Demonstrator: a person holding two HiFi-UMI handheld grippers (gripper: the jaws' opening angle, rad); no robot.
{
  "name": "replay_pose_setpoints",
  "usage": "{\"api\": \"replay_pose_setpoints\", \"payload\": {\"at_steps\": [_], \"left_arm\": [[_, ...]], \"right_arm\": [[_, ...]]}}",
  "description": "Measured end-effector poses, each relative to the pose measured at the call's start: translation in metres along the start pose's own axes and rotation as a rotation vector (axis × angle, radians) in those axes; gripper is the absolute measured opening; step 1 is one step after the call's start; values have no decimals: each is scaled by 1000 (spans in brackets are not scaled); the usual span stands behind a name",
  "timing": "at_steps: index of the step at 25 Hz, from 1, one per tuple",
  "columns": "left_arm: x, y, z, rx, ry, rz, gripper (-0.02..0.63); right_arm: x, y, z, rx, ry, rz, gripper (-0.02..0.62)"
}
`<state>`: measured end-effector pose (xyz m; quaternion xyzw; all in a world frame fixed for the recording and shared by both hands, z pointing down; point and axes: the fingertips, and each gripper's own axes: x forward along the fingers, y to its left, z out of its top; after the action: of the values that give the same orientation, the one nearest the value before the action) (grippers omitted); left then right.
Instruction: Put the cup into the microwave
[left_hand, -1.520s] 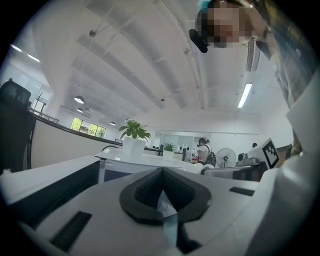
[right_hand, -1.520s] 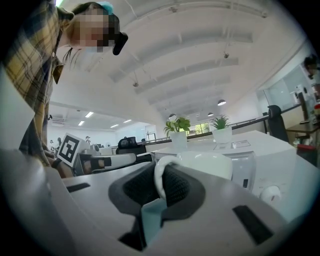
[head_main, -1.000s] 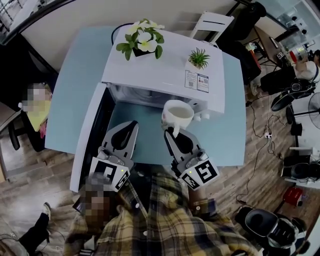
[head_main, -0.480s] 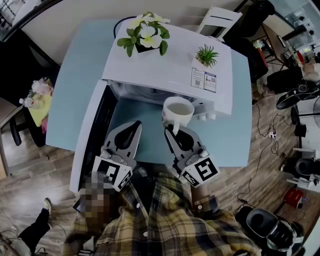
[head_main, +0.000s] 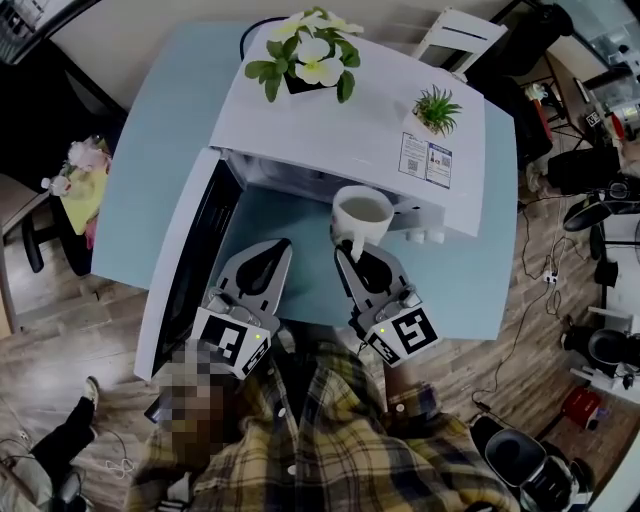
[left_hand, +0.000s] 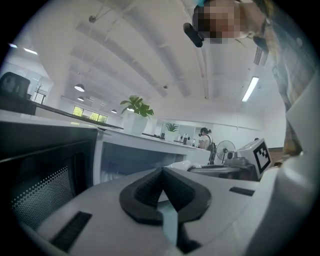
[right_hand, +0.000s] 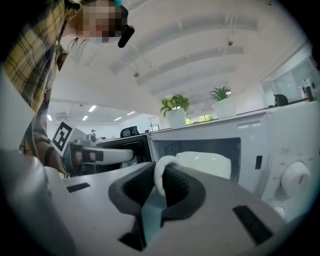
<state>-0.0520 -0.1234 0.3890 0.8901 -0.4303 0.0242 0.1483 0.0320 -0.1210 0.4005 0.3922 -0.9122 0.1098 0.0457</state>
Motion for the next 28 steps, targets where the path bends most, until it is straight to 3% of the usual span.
{"api": "replay_pose_setpoints", "payload": {"at_steps": [28], "left_arm": [[6,8,-43,-8,41,62,-8]], "right_arm": [[63,-23,-24,-155,-33,59,43]]}}
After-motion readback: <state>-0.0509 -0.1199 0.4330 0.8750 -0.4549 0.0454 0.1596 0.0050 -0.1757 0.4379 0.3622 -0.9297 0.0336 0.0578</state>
